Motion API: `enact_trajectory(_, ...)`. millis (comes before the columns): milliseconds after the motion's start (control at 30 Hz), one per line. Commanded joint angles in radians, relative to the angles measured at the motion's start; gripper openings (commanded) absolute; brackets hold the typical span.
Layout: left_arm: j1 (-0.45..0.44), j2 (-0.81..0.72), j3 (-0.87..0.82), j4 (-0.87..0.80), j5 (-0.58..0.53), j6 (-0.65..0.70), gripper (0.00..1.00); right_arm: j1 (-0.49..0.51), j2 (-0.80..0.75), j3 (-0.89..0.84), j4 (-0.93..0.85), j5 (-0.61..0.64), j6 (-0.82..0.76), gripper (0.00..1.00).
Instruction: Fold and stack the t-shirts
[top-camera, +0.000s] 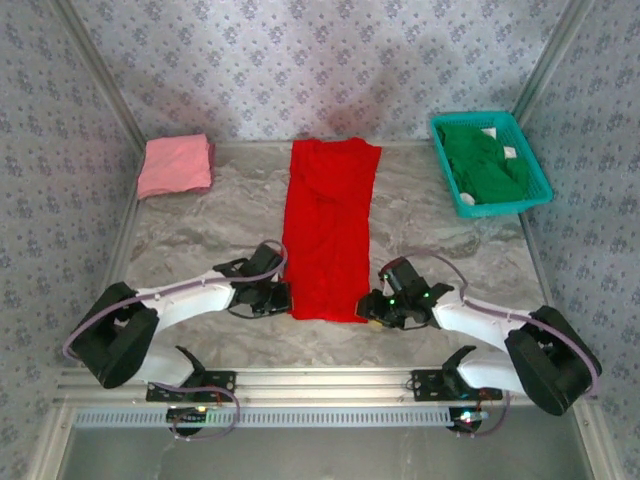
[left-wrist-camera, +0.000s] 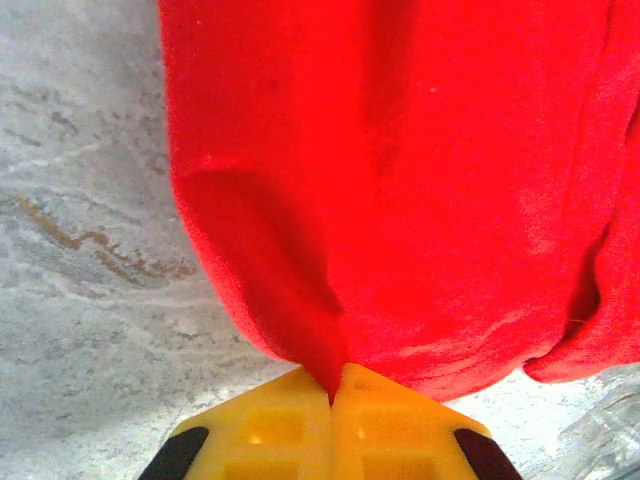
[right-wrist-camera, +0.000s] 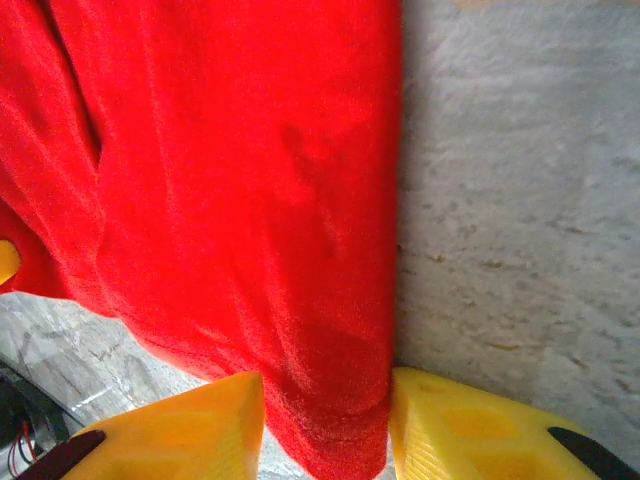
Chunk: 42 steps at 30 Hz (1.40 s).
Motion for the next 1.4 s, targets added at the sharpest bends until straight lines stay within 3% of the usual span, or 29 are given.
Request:
enact_trajectory(0, -0.004, -0.026, -0.017, 0.002, -0.012, -0.003, 0.00, 0.008, 0.034, 0.018, 0.013, -0.012, 0.038, 0.38)
enact_trajectory(67, -0.004, -0.032, -0.026, 0.009, -0.012, -0.002, 0.00, 0.008, 0.050, 0.023, 0.021, -0.007, 0.039, 0.35)
enact_trajectory(267, -0.002, -0.085, -0.055, 0.030, -0.015, 0.000, 0.00, 0.004, 0.011, 0.045, -0.017, 0.055, 0.043, 0.00)
enact_trajectory(433, -0.014, -0.159, -0.076, 0.061, 0.014, 0.037, 0.00, 0.004, -0.065, 0.059, -0.059, 0.075, 0.016, 0.00)
enact_trajectory(567, -0.044, -0.199, -0.124, 0.052, 0.014, 0.027, 0.00, 0.010, -0.141, -0.034, -0.069, 0.049, 0.034, 0.00)
enact_trajectory(800, -0.216, -0.338, -0.193, 0.008, -0.033, -0.090, 0.00, 0.101, -0.449, -0.099, -0.293, 0.094, 0.075, 0.00)
enact_trajectory(900, -0.231, -0.424, -0.173, -0.031, -0.069, -0.090, 0.00, 0.093, -0.545, -0.082, -0.367, 0.107, 0.110, 0.00)
enact_trajectory(967, -0.204, -0.437, -0.135, -0.045, -0.092, -0.061, 0.00, 0.058, -0.525, -0.037, -0.378, 0.112, 0.063, 0.00)
enact_trajectory(1033, -0.121, -0.398, -0.087, -0.009, -0.013, -0.019, 0.00, -0.007, -0.442, 0.041, -0.383, 0.089, -0.009, 0.00)
enact_trajectory(1167, 0.008, -0.324, 0.015, 0.021, 0.036, 0.063, 0.00, -0.101, -0.258, 0.178, -0.345, 0.062, -0.140, 0.00)
enact_trajectory(1367, 0.183, -0.124, 0.168, 0.061, 0.108, 0.194, 0.00, -0.213, 0.007, 0.419, -0.312, 0.074, -0.264, 0.00)
